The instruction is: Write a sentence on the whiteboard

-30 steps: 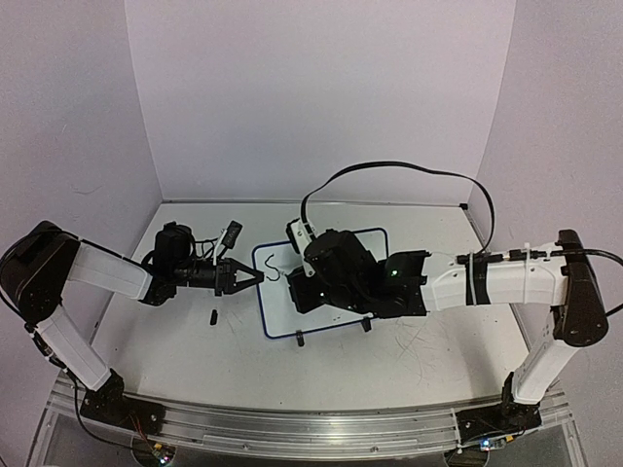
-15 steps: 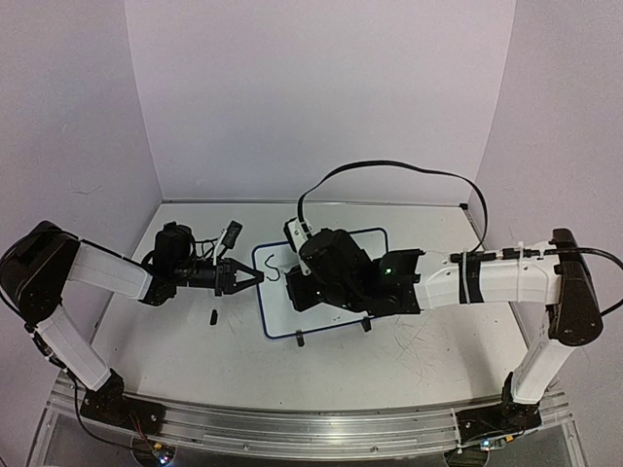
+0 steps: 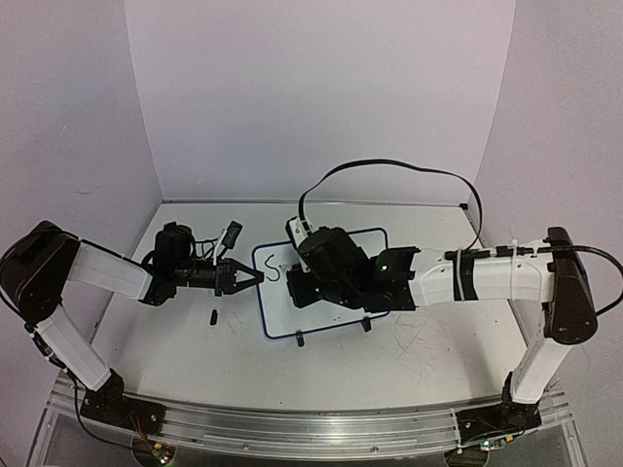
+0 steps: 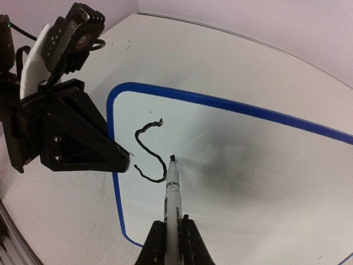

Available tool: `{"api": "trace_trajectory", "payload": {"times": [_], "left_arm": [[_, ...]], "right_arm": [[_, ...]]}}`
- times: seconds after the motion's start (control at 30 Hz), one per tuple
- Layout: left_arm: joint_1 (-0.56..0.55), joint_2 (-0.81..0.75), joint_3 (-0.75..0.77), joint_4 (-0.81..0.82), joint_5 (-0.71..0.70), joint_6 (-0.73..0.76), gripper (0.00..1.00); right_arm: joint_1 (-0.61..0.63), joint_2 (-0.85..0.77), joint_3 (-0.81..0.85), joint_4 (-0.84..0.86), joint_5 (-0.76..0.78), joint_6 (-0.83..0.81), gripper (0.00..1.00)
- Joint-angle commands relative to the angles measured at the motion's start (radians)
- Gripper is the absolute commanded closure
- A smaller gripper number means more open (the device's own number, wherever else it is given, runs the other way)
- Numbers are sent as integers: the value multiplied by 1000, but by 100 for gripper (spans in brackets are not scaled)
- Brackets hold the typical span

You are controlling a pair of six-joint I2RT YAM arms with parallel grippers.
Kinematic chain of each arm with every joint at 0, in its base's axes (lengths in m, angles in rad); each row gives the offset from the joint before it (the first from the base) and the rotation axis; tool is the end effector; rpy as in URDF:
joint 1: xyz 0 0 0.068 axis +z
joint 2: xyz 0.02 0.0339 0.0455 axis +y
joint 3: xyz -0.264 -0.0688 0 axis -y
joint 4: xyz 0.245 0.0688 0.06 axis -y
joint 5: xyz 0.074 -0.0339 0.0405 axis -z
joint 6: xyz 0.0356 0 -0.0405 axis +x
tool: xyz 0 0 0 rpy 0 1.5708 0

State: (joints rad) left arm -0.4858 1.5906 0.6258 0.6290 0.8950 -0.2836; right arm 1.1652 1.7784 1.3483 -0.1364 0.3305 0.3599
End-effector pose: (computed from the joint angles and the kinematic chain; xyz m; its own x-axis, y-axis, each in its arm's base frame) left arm 0.2567 -0.1670 0.1785 -0.5438 0.0892 -0.8345 0.8242 0.2439 -0.5110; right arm 0.1736 0.3749 0.2664 -0.4662 -0.2415 -0.8511 -0.6378 0.7585 0.1342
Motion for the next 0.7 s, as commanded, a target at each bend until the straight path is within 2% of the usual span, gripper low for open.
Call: {"api": "trace_trajectory", "payload": {"times": [0.0, 0.67], "left_arm": [[1, -13, 11, 20, 2, 15, 100], [1, 3, 17, 19, 3, 17, 100]], "right_arm": [[-8, 13, 40, 0, 22, 8, 100], [-7, -8, -2, -37, 11, 62, 100]]}}
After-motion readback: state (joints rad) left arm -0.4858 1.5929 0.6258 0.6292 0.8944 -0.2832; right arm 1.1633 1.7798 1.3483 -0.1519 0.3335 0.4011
